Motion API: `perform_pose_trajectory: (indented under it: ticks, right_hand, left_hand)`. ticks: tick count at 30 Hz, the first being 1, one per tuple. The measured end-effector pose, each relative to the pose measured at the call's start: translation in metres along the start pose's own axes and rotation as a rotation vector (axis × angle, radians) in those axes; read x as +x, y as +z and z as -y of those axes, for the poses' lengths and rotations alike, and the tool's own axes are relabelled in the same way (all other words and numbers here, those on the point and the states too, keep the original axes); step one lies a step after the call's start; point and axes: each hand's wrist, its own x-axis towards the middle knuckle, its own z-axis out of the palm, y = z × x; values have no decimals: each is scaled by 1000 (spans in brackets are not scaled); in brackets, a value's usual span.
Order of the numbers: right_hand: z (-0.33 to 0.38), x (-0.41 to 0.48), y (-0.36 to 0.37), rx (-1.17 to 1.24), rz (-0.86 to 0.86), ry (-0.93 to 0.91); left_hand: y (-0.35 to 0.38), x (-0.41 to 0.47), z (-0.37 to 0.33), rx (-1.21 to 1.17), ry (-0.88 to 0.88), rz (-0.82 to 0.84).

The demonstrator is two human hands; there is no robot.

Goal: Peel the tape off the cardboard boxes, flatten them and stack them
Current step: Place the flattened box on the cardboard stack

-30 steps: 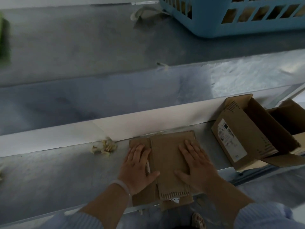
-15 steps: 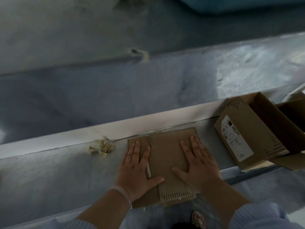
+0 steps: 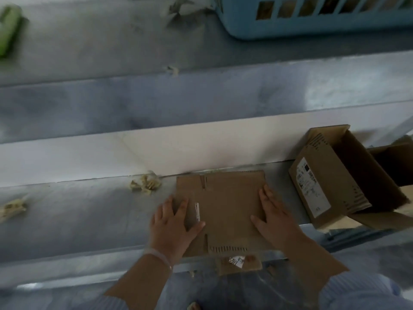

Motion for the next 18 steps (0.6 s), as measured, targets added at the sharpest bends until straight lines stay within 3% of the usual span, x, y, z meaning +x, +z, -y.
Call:
perform_pose_trajectory:
  ticks: [2,5,9,14,18]
  right_hand:
    - [-10,-11,0,1,-63,100]
    - [-16,-23,-2,-41,-132,185]
    - [-16,-28,-6,170,-119,255]
    - [-14,-41,-9,565,-106,200]
    - [8,-53,-11,658,-98,90]
  left_hand:
    - [-4,-14,1,-53,-79,-42]
    - [-10,-26,-6,-173,-201,38]
    - [-13,-38,-17,-445,-349,80]
    - [-15,-70,-13,-775,-465,19]
    - [-18,-97,10,-870,-551,-66]
